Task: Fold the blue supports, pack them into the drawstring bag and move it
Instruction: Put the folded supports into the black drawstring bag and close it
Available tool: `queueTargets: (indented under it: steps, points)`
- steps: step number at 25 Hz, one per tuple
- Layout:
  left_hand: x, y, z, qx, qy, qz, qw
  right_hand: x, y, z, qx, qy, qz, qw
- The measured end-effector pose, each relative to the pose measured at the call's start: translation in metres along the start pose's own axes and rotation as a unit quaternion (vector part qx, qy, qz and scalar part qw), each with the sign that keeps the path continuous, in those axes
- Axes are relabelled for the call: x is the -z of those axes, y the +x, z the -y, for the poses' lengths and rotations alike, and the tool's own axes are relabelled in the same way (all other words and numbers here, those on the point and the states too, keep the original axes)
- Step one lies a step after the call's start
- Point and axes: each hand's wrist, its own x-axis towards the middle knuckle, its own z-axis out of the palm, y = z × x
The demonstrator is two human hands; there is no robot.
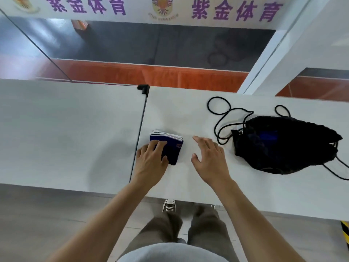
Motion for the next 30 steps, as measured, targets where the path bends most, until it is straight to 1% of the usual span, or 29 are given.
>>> queueTargets:
  steps: [4,8,10,11,13,16,18,21,24,26,30]
  points:
    - [-0.012,0.021,0.034,0.077,-0.044,0.054,0.995,-0.027,0.013,0.025,-0.048,0.011,0.071,0.996]
    - [-0.024,0.042,0.045,0.110,-0.104,0.115,0.982,-0.053,0.031,0.035,-0.089,0.021,0.143,0.986]
    - [-0.028,0.047,0.044,0.124,-0.155,0.138,0.970,-0.064,0.036,0.039,-0.123,0.067,0.165,0.976]
    - [-0.031,0.047,0.044,0.127,-0.169,0.137,0.968,-0.069,0.037,0.040,-0.142,0.098,0.169,0.970]
    - [-0.032,0.050,0.042,0.141,-0.190,0.127,0.963,-0.078,0.039,0.043,-0.179,0.169,0.162,0.956]
    - [-0.030,0.050,0.038,0.188,-0.236,0.122,0.946,-0.085,0.038,0.048,-0.228,0.260,0.123,0.930]
    - [-0.027,0.046,0.034,0.209,-0.260,0.129,0.934,-0.081,0.036,0.049,-0.252,0.292,0.110,0.916]
    - [-0.025,0.037,0.027,0.231,-0.283,0.145,0.919,-0.076,0.030,0.045,-0.286,0.312,0.126,0.897]
    - [-0.024,0.025,0.020,0.216,-0.315,0.139,0.914,-0.069,0.020,0.039,-0.313,0.336,0.115,0.881]
    - [-0.023,0.019,0.013,0.193,-0.337,0.131,0.912,-0.061,0.011,0.035,-0.312,0.334,0.086,0.885]
    - [-0.017,0.015,-0.016,0.135,-0.364,0.108,0.915,-0.033,-0.006,0.026,-0.283,0.295,0.014,0.912]
